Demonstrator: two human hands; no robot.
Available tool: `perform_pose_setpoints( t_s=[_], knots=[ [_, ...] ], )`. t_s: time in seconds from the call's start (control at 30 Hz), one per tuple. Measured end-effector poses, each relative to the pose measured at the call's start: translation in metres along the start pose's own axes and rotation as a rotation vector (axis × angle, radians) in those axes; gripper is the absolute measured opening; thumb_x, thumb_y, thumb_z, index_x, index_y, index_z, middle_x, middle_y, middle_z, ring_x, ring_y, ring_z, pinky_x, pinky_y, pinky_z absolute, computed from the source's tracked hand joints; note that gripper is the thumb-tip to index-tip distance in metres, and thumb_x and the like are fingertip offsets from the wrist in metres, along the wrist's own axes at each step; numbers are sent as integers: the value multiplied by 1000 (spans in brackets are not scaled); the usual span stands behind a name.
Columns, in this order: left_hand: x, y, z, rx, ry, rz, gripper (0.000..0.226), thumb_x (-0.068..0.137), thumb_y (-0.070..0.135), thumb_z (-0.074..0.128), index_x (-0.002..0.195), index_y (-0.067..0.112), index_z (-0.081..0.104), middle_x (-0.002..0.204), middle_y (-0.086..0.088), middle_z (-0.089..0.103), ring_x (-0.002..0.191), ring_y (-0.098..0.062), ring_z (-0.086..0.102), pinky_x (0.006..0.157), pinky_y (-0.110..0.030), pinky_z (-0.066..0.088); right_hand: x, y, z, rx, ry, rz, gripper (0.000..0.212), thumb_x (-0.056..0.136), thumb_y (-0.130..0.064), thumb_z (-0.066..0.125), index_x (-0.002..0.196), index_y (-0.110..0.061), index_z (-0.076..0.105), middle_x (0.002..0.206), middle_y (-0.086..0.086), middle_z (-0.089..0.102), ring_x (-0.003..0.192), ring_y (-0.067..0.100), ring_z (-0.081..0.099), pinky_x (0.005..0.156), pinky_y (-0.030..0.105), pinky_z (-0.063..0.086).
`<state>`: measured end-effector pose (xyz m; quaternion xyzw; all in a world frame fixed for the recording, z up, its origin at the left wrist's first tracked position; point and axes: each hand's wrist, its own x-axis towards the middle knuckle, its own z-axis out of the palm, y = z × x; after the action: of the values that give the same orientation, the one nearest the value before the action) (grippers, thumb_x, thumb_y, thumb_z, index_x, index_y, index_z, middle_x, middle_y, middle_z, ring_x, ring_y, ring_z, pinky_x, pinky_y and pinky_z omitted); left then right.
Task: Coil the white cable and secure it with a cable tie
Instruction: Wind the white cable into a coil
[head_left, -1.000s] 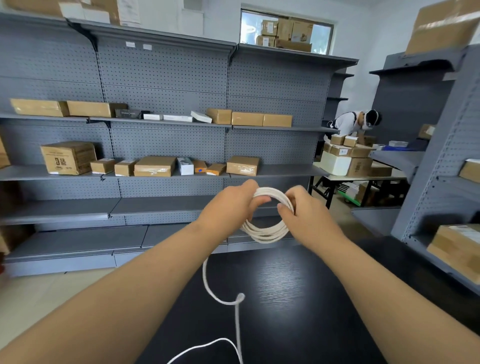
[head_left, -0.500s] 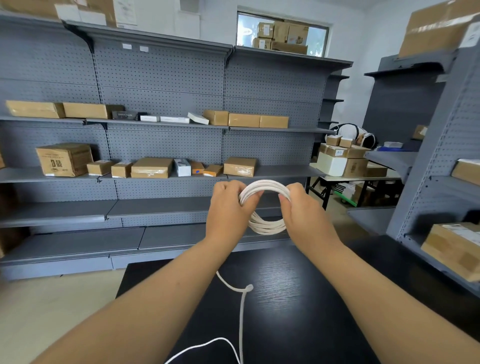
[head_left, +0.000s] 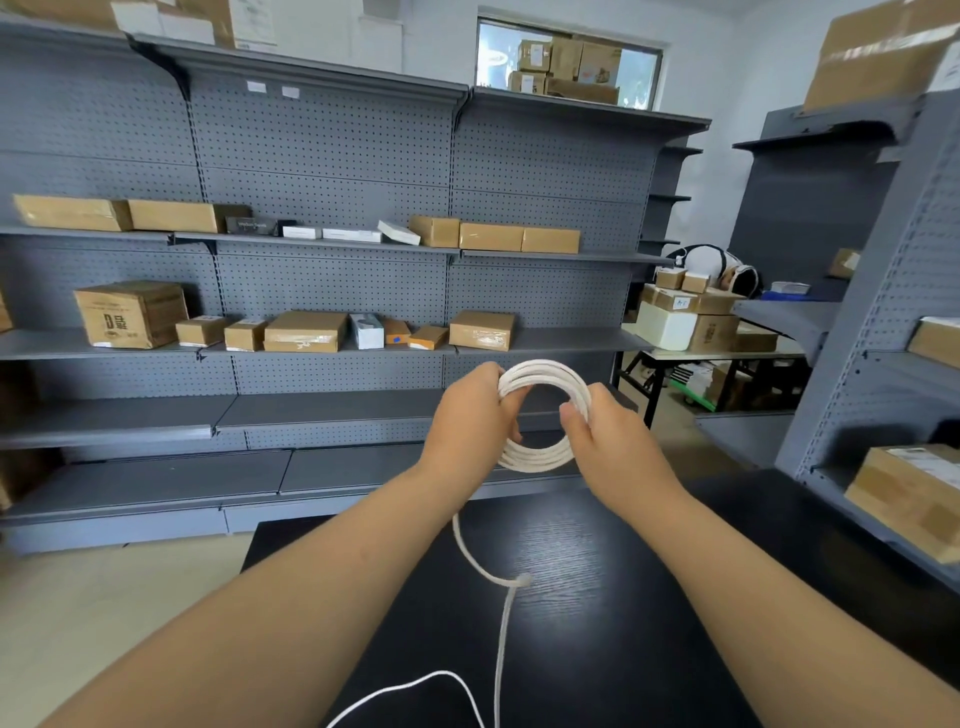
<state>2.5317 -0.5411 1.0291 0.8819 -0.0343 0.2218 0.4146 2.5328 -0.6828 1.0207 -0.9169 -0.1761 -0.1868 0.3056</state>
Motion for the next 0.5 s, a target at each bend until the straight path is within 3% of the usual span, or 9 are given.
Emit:
perform_pose_setpoints(
  t_s=[0.1,0.23,0.3,0.4,0.5],
  knots=[
    [1,1,-3,391,-46,124,18,96,24,43,101,8,49,89,-14,63,85,-34,59,66,-36,40,0,-3,-5,-118,-36,-53,12,95,-28,43,100,-17,40,87,1,55,79,25,53,60,32,34],
    [0,3,1,648,-139,270,14,97,22,42,99,8,45,95,-15,63,84,-36,58,60,-36,33,1,-12,-4,-397,-41,-183,21,95,-24,40,114,-15,41,107,3,56,86,30,57,60,32,33],
    [3,0,0,674,-172,305,13,97,23,42,94,10,42,95,-16,63,82,-35,58,59,-36,33,1,-10,1,-560,-51,-253,18,97,-24,34,109,-12,41,103,5,56,77,29,56,50,30,25],
    [6,-4,-4,645,-217,350,18,97,25,43,97,7,44,95,-16,62,82,-35,57,59,-36,32,-1,-1,6,-543,-8,-289,10,97,-17,38,98,-8,44,87,7,53,55,25,38,42,26,9],
    [5,-7,-8,552,-232,358,17,96,23,43,104,7,46,97,-15,62,83,-35,57,62,-38,37,-1,-2,4,-369,6,-174,10,98,-15,36,98,-8,44,80,4,44,58,27,39,44,29,17]
  ],
)
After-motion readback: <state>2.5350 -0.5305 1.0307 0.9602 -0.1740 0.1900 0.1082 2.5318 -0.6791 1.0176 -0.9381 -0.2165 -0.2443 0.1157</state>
